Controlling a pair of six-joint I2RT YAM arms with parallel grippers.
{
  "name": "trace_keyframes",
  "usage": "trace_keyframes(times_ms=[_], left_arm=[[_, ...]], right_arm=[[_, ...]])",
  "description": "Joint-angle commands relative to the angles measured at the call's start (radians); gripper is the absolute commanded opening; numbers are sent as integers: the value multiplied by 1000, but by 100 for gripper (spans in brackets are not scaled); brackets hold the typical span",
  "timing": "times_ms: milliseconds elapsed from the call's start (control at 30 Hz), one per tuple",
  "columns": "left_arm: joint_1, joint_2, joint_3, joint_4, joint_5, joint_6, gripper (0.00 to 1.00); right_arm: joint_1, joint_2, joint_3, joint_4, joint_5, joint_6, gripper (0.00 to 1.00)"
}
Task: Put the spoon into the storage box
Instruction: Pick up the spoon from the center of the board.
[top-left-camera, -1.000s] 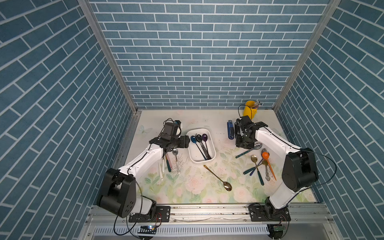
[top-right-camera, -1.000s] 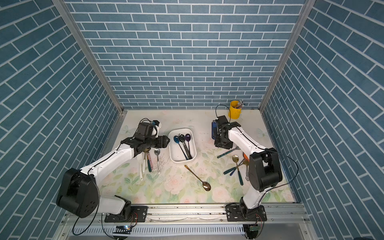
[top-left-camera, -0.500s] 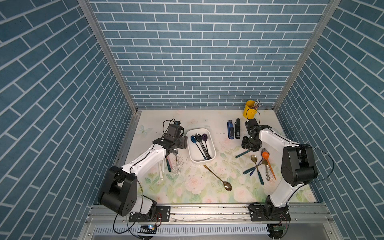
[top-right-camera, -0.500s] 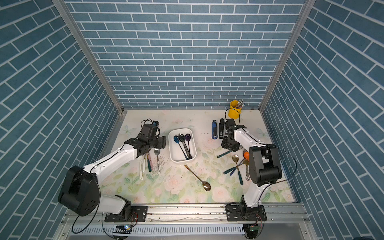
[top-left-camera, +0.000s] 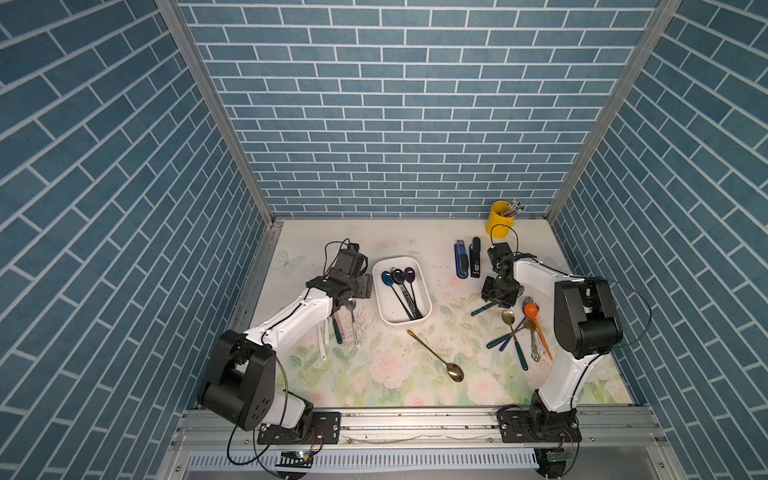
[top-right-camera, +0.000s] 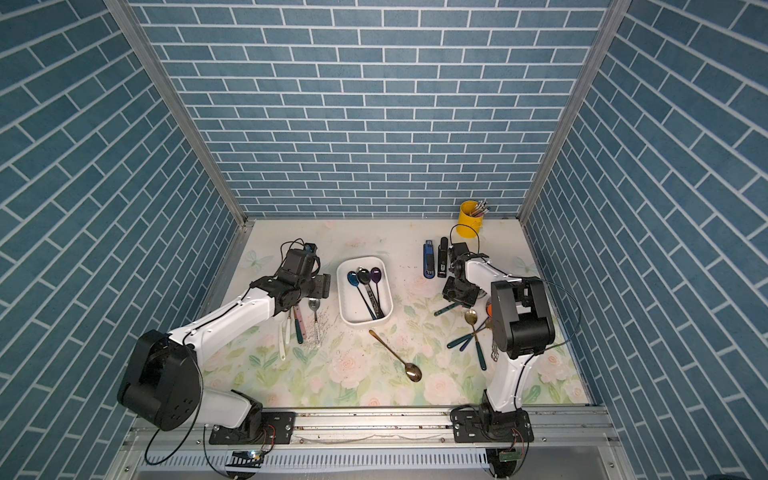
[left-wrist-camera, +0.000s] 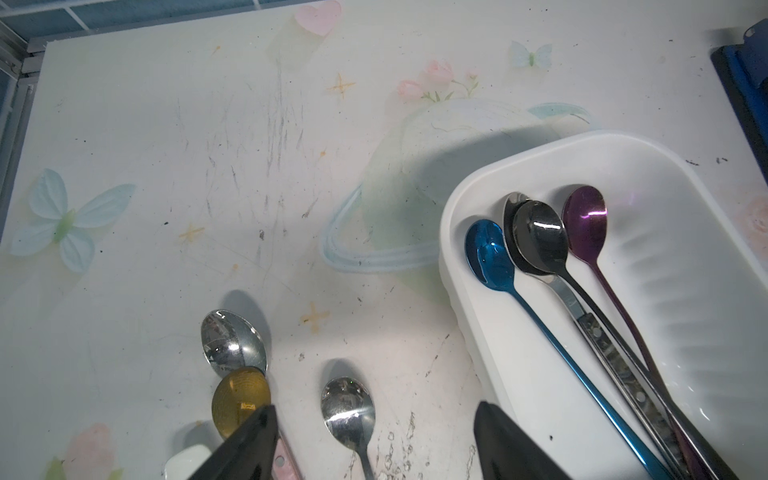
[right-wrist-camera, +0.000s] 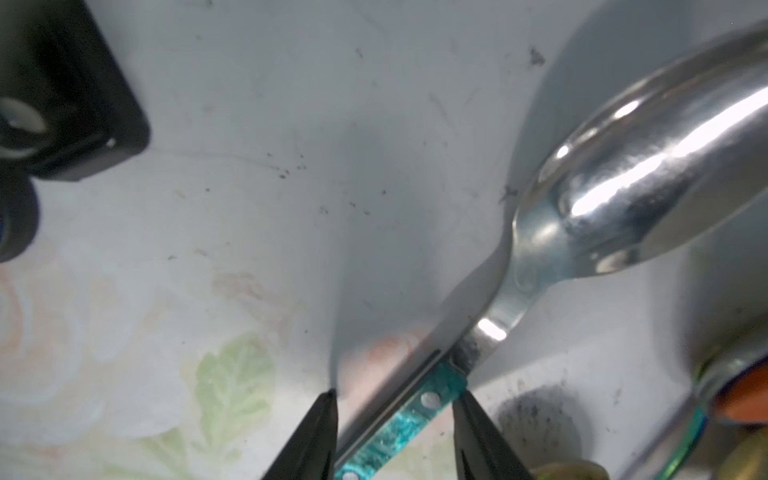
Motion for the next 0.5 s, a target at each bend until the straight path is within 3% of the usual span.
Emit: trace_keyframes(times_ms=[0, 467], left_arm=[[-4, 13, 12, -28, -16, 6, 80], [-4, 28, 32, -62, -22, -2, 80]], right_arm=[[-6, 25, -22, 19, 5, 32, 48], [-12, 36, -84, 60, -18, 23, 30]])
